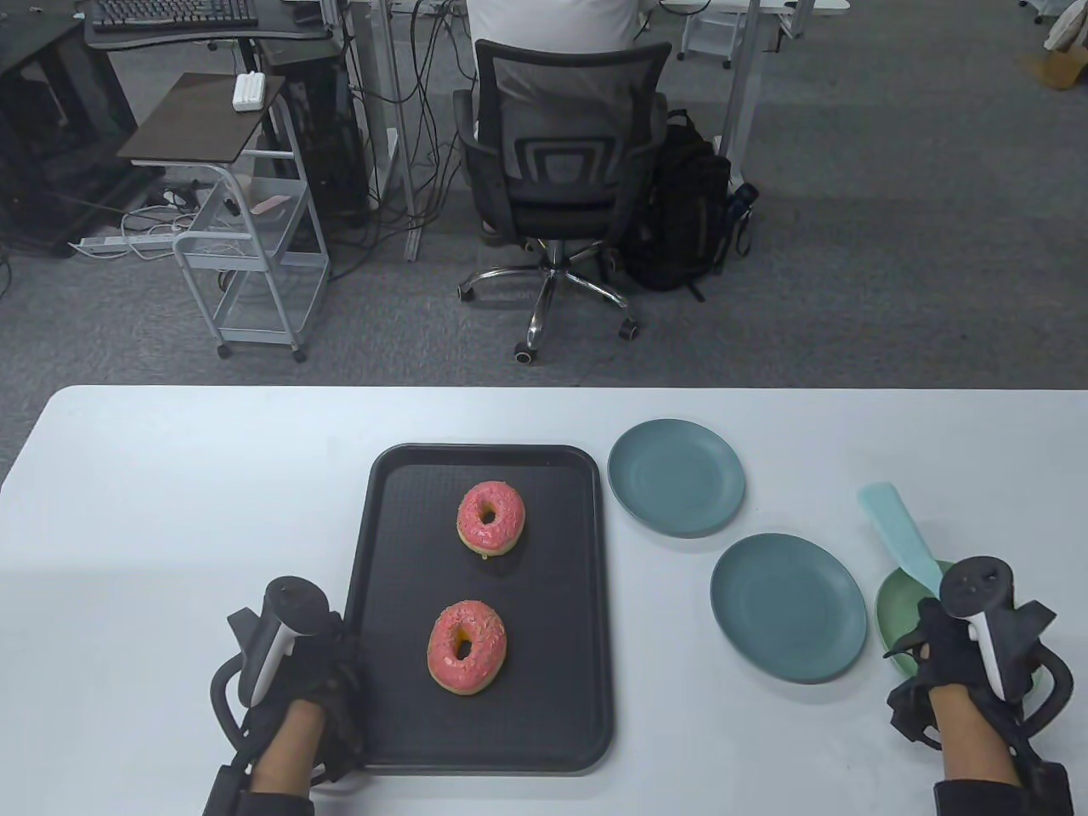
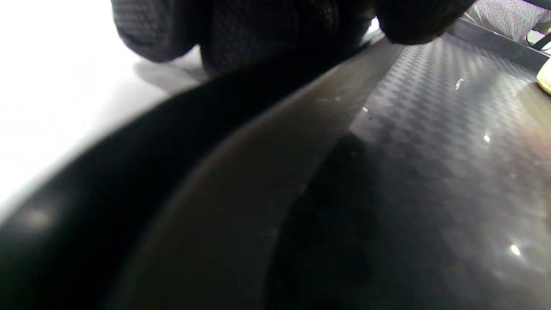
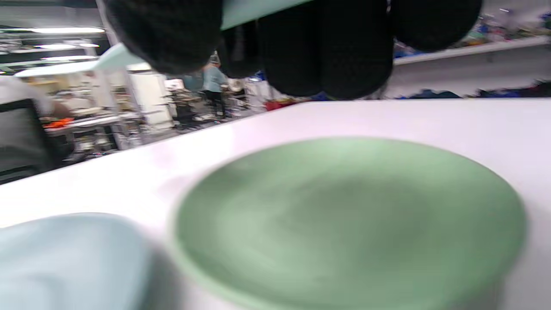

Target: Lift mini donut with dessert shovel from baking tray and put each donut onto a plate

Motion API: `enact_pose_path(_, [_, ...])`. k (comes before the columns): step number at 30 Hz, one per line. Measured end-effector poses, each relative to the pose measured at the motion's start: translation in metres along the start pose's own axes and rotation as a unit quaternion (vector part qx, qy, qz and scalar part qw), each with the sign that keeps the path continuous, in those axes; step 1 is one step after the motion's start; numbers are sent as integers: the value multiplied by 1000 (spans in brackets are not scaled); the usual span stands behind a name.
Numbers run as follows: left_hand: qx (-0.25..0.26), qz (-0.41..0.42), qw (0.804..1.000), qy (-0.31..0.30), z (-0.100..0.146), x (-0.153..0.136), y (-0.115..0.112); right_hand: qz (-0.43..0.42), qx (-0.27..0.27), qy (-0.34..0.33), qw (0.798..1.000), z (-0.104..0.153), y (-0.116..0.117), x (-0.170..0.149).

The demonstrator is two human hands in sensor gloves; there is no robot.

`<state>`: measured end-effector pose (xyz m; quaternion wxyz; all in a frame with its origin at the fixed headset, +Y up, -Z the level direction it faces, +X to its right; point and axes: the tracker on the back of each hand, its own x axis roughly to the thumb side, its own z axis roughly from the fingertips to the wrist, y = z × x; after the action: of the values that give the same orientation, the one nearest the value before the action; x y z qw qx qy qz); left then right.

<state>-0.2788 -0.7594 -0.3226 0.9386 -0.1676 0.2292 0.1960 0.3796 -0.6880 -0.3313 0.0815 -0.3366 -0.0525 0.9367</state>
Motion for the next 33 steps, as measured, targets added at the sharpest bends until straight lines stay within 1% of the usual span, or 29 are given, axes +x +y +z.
enact_pose_path(1, [1,-1,1000,0,0,0,0,3,-3,-19,1000,5,-4,11])
enact_pose_path(3, [6,-10,1000,1,1,2,-1,7,-8,-82,997,20,-12,44])
enact_pose_path(4, [5,-13,1000,2,2,3,-1,9,-4,-99,995,25,-13,55])
enact_pose_path(6, [8,-20,1000,2,2,4,-3,20,16,-164,986,41,-13,92])
enact_pose_path(9, [9,-24,1000,2,2,5,-3,53,36,-213,975,57,-6,134])
enact_pose_path(10, [10,-27,1000,2,2,6,-3,69,43,-231,970,62,-1,150])
enact_pose_path(13, [12,-35,999,3,2,7,-4,100,55,-263,958,73,14,185])
enact_pose_path(19, [12,-39,999,5,2,8,-4,137,68,-289,945,83,45,228])
enact_pose_path(24, [11,-53,999,8,3,11,-6,156,75,-283,943,84,63,252])
enact_pose_path(29, [11,-66,998,12,4,13,-8,140,86,-279,946,87,73,273])
enact_pose_path(33, [9,-68,998,12,4,14,-8,147,65,-312,937,99,77,298])
